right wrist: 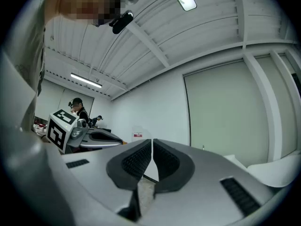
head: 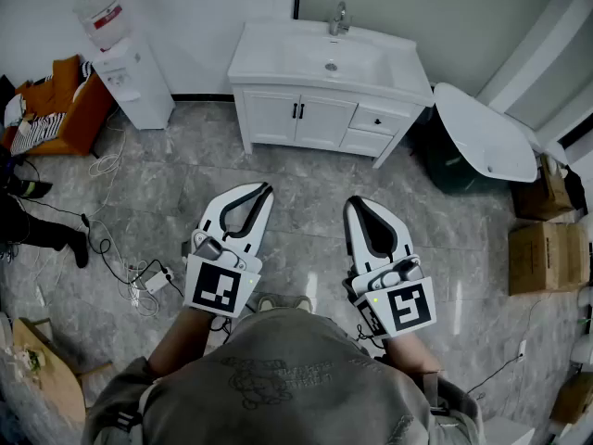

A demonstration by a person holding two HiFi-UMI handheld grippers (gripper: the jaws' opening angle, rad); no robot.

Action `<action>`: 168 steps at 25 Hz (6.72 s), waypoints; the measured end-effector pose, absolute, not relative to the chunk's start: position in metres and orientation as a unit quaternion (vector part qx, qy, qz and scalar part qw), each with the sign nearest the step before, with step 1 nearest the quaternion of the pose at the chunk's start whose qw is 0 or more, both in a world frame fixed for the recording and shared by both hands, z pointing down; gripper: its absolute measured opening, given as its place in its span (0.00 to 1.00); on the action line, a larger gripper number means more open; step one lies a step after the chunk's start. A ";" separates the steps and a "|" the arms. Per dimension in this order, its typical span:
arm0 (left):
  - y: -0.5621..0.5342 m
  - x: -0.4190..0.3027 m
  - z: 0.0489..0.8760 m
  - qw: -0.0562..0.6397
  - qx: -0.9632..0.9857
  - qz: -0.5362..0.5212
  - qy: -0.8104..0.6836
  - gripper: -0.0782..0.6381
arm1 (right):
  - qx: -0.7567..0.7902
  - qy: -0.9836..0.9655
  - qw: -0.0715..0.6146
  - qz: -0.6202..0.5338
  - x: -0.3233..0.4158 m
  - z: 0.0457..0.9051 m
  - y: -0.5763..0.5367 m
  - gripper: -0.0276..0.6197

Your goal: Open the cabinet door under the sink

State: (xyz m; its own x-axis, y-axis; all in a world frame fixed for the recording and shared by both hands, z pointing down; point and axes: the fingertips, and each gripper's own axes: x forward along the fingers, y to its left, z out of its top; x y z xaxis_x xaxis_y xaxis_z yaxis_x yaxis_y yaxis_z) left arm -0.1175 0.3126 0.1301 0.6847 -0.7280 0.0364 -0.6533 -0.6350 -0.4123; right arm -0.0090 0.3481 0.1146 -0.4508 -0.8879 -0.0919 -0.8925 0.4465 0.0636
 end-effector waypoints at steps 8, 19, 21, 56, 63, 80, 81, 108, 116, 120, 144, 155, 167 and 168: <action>0.313 -0.111 0.131 0.188 -0.898 -0.100 0.385 0.15 | -0.529 0.847 0.024 0.050 -0.001 0.117 0.347 0.09; 0.305 -0.100 0.131 0.188 -0.894 -0.110 0.392 0.15 | -0.518 0.854 0.025 0.052 0.009 0.120 0.339 0.09; 0.304 -0.096 0.133 0.187 -0.893 -0.113 0.393 0.15 | -0.516 0.855 0.025 0.051 0.012 0.122 0.338 0.09; 0.250 -0.041 0.178 0.169 -0.893 -0.124 0.399 0.15 | -0.505 0.863 0.023 0.017 0.063 0.174 0.274 0.09; 0.199 -0.055 0.187 0.157 -0.894 -0.127 0.399 0.15 | -0.506 0.862 0.015 0.016 0.048 0.179 0.219 0.09; -0.022 -0.113 0.180 0.140 -0.900 -0.136 0.391 0.15 | -0.529 0.848 -0.004 -0.010 0.005 0.173 0.000 0.09; -0.035 -0.114 0.180 0.136 -0.902 -0.133 0.388 0.15 | -0.526 0.850 0.001 -0.012 0.002 0.172 -0.013 0.09; -0.247 -0.085 0.295 0.100 -0.918 -0.174 0.341 0.15 | -0.520 0.837 -0.081 -0.147 -0.005 0.359 -0.246 0.23; -0.271 -0.071 0.378 0.056 -0.912 -0.187 0.360 0.15 | -0.541 0.811 -0.141 -0.172 0.016 0.476 -0.290 0.23; -0.286 -0.064 0.416 0.044 -0.909 -0.191 0.368 0.15 | -0.572 0.785 -0.155 -0.181 0.034 0.528 -0.311 0.22; -0.319 -0.037 0.607 -0.048 -0.904 -0.206 0.371 0.15 | -0.562 0.743 -0.230 -0.282 0.059 0.761 -0.375 0.25; -0.321 -0.032 0.653 -0.053 -0.899 -0.253 0.355 0.15 | -0.561 0.746 -0.227 -0.278 0.056 0.795 -0.392 0.22; -0.310 -0.035 0.667 -0.074 -0.893 -0.259 0.361 0.15 | -0.576 0.741 -0.229 -0.258 0.056 0.792 -0.396 0.13; -0.309 -0.036 0.667 -0.075 -0.892 -0.261 0.361 0.15 | -0.576 0.741 -0.229 -0.259 0.056 0.792 -0.395 0.13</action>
